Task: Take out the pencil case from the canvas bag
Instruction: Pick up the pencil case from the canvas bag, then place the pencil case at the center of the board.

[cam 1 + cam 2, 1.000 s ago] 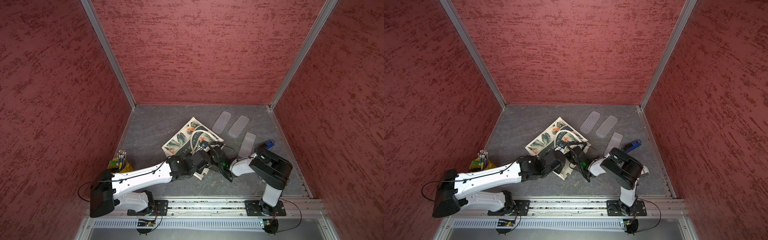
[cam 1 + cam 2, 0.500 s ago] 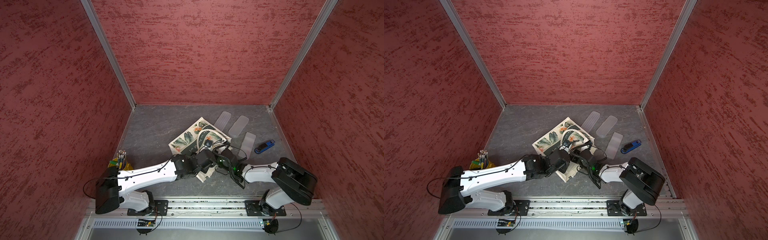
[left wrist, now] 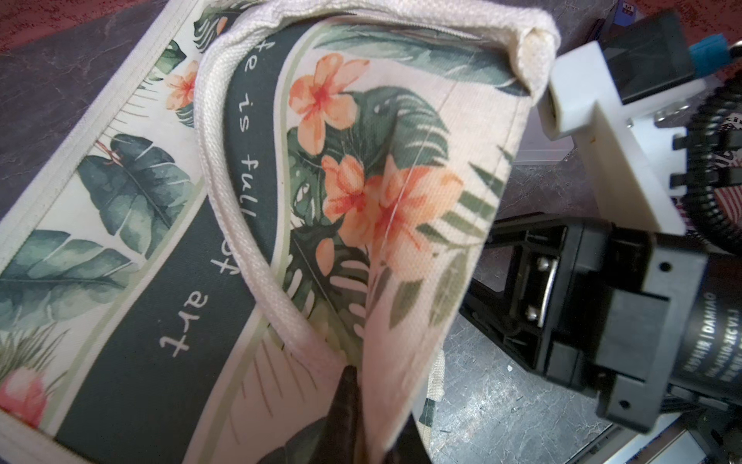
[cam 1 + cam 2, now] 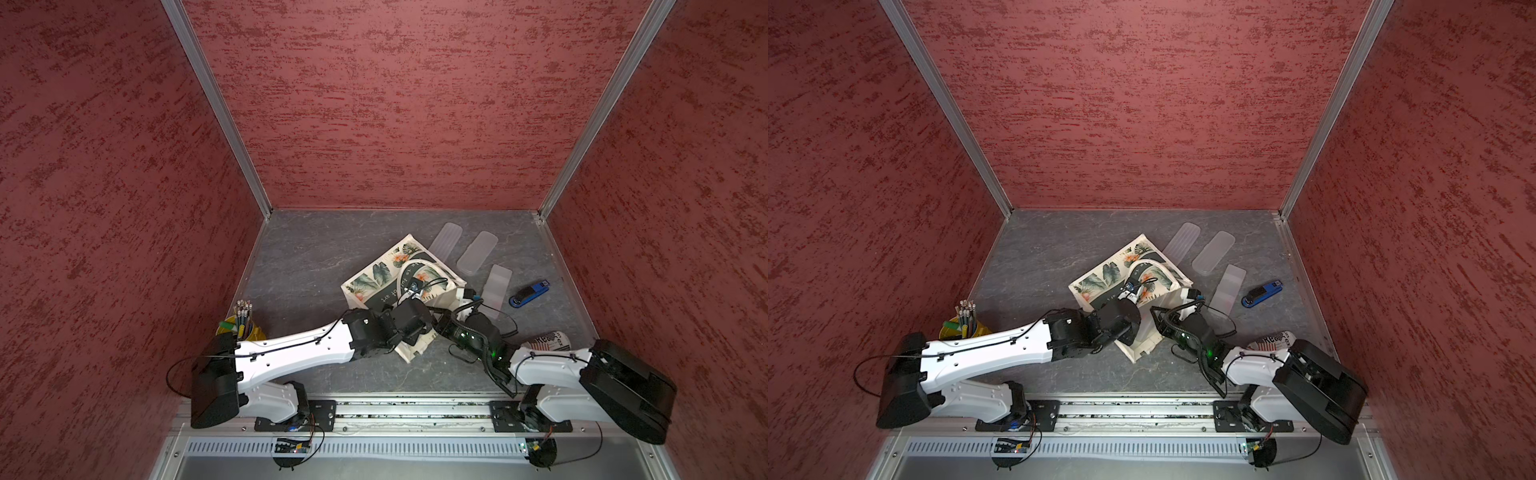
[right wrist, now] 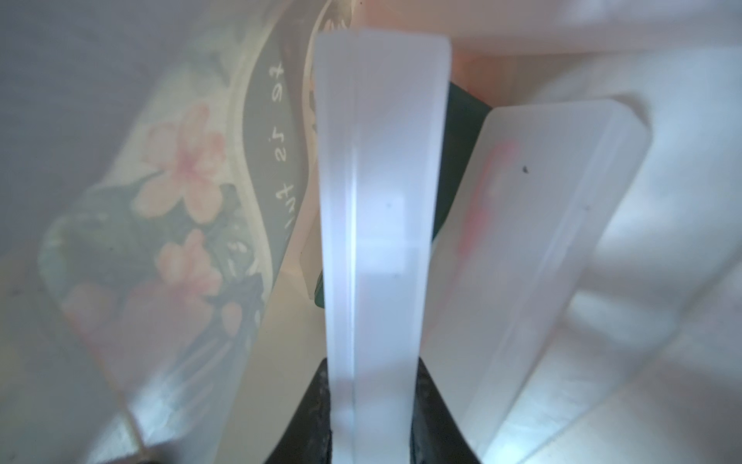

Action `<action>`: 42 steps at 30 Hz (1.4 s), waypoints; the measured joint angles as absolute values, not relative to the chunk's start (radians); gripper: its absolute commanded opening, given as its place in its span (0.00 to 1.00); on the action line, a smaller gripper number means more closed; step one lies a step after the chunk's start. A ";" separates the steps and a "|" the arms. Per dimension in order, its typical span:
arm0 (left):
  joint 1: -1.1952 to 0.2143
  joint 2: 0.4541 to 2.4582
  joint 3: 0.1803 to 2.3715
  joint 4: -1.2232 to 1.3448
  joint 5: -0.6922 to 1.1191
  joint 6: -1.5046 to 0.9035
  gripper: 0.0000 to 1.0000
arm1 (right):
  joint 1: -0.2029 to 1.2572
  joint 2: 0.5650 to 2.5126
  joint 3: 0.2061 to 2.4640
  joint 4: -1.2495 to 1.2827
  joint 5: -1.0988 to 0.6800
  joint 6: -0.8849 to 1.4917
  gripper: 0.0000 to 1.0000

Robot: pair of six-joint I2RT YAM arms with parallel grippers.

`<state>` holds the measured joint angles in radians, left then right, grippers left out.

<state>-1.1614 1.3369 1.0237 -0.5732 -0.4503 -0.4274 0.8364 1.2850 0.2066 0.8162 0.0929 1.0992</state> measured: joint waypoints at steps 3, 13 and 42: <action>-1.160 1.334 1.024 -0.577 -0.451 -0.433 0.00 | 0.833 1.254 0.152 0.854 0.088 1.118 0.08; -1.135 1.304 1.023 -0.591 -0.459 -0.452 0.00 | 0.787 1.065 0.063 0.823 0.062 1.145 0.07; -0.889 0.932 0.840 -0.696 -0.442 -0.494 0.00 | 0.430 0.802 0.058 0.294 -0.130 1.087 0.07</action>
<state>-0.8886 0.9321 0.8402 -0.6964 -0.4423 -0.4938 0.4305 0.8024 0.0578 0.2939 -0.1295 1.0866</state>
